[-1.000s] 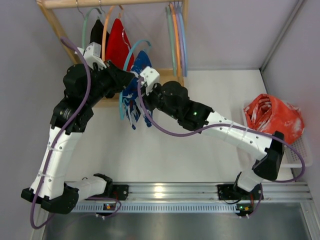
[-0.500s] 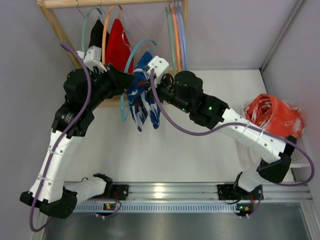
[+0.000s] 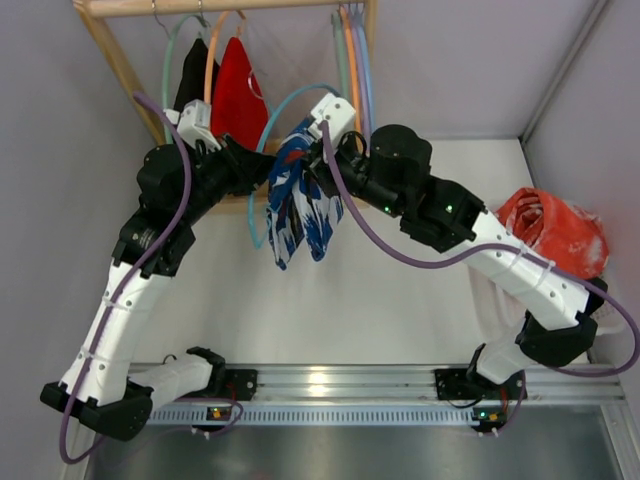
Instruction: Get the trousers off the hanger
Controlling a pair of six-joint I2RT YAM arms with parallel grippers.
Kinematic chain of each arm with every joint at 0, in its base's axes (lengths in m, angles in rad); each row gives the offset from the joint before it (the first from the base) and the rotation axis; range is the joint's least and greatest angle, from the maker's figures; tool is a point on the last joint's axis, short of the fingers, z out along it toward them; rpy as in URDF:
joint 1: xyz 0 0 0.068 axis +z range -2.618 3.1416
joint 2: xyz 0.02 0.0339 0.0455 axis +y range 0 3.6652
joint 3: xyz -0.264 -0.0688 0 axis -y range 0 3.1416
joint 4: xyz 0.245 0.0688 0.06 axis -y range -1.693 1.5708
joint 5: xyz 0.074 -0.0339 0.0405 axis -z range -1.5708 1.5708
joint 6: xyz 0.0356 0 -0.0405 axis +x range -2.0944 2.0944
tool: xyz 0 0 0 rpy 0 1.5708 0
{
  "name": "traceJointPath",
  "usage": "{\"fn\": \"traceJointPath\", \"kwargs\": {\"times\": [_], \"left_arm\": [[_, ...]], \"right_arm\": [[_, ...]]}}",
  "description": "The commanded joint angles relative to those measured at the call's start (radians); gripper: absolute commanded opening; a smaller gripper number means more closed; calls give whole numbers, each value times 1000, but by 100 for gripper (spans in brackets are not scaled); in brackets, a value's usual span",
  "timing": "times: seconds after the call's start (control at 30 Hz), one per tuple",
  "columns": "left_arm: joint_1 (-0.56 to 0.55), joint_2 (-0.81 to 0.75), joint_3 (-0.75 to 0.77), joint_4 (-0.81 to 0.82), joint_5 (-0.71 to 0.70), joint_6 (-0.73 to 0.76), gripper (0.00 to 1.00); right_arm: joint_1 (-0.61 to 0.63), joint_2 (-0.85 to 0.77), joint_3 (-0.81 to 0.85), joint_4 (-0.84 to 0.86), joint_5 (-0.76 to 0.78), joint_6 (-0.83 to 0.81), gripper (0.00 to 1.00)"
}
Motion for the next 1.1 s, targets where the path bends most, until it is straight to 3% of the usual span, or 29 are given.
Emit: {"fn": "traceJointPath", "kwargs": {"times": [0.0,0.53,1.07], "left_arm": [[10,-1,-41,-11,-61,48,0],[10,-14,-166,-60,-101,46,0],[9,-110,-407,-99,-143,89,0]], "right_arm": [[-6,-101,186,330,-18,-14,0],[12,-97,320,446,-30,-48,0],[52,-83,381,483,-55,-33,0]]}}
